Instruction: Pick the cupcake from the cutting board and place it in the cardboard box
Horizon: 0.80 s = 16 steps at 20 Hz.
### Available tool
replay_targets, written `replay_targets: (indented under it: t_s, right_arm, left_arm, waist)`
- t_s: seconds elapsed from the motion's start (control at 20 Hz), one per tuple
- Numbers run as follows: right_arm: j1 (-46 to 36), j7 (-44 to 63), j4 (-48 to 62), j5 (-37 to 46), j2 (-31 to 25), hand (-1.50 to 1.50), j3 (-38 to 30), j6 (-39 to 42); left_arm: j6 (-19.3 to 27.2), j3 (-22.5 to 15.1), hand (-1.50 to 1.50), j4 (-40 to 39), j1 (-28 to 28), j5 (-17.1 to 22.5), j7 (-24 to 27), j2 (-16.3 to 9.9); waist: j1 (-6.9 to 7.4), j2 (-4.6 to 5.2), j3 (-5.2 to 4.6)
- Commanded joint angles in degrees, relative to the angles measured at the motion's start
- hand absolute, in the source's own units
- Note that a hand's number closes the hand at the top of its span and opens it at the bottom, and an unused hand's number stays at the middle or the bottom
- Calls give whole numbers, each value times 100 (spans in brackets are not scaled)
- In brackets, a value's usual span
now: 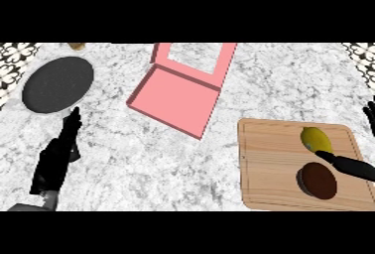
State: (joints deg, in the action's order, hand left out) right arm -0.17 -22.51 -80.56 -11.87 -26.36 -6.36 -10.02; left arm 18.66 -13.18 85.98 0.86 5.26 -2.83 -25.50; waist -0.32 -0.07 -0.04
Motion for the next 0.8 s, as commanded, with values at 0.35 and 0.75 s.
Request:
replay_targets:
  t_s: [0.35,0.75]
  right_arm:
    - [985,1300,-795,1430,-2638,-150,502,1381]
    - [799,3098,-1687,1749,-3135,-150,1260,2522]
  left_arm:
    - [-113,194,0,95,-106,59,42,-87]
    - [-123,105,0,97,-102,-129,4,63]
  waist:
    - [-42,-27,-19]
    - [52,3,-2]
